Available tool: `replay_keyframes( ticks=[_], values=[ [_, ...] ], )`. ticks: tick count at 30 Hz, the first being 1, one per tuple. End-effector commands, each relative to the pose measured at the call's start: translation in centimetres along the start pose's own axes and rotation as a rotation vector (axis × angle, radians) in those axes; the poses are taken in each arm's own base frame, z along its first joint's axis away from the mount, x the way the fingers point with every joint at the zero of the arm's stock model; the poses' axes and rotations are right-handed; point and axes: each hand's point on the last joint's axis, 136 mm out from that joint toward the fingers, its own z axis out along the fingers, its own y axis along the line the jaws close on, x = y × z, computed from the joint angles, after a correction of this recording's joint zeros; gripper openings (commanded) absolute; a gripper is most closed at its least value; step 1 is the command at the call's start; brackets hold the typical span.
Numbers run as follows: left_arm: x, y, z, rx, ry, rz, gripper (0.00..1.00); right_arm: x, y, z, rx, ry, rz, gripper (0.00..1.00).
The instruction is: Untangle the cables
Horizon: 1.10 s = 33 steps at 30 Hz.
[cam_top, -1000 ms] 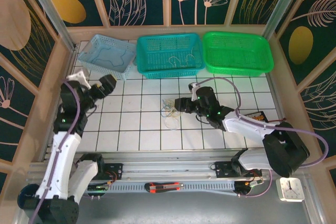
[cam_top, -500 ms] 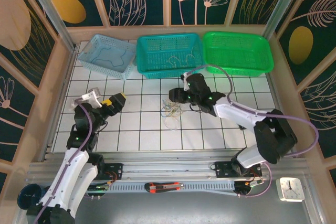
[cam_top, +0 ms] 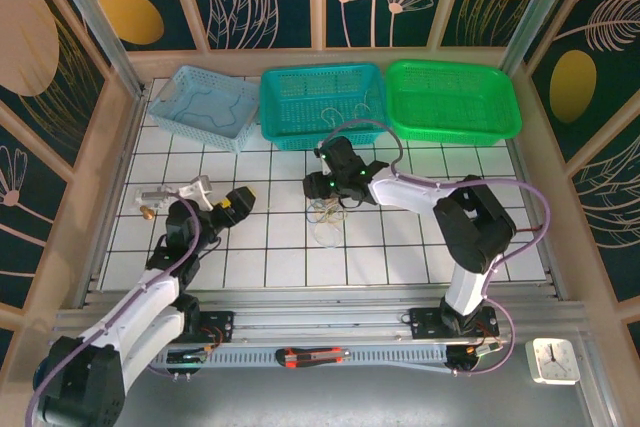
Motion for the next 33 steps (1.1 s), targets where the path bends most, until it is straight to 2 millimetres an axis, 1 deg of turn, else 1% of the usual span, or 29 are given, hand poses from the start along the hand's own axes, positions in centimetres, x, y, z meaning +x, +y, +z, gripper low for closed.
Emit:
replay_keyframes(
  ticks=[1,3,5,7,9,12,15,18,21,24,29,33],
  values=[
    [-0.1,-1.4,0.5,0.044,-0.034,0.016,0.99,-0.4,-0.1,-2.2,0.023,-0.044,0.008,0.47],
    [0.7,-1.8,0.9,0.047,-0.014,0.028,0.99,0.1,-0.5,-3.7,0.024,-0.068,0.028,0.46],
    [1.5,-2.3,1.4,0.048,0.006,0.047,0.99,1.0,-0.9,-5.2,0.023,-0.085,0.051,0.46],
    [2.0,-3.0,1.9,0.047,0.022,0.069,0.99,2.3,-1.7,-6.1,0.031,-0.089,0.073,0.45],
    [2.7,-3.6,2.5,0.037,0.042,0.106,0.99,3.9,-2.4,-6.7,0.035,-0.084,0.094,0.43],
    [3.6,-4.3,3.4,0.013,0.07,0.163,0.99,6.0,-3.3,-7.0,0.038,-0.068,0.121,0.41],
    [4.7,-4.9,4.4,-0.007,0.101,0.205,0.99,7.7,-3.8,-7.0,0.029,-0.052,0.141,0.39],
    [5.4,-5.4,5.3,-0.021,0.119,0.233,0.99,9.3,-3.8,-6.7,0.015,-0.03,0.15,0.37],
    [5.5,-5.5,5.8,-0.035,0.119,0.234,0.99,10.5,-3.2,-6.4,0.002,-0.011,0.141,0.34],
    [5.3,-5.3,5.7,-0.045,0.107,0.227,0.99,11.4,-2.6,-5.7,-0.004,0.012,0.127,0.33],
    [4.9,-5.0,5.1,-0.056,0.086,0.222,0.99,12.0,-2.3,-4.4,0.025,0.028,0.099,0.3],
    [4.9,-5.1,5.2,-0.052,0.082,0.23,0.99,12.2,-2.1,-3.7,0.044,0.033,0.079,0.29]
  ],
)
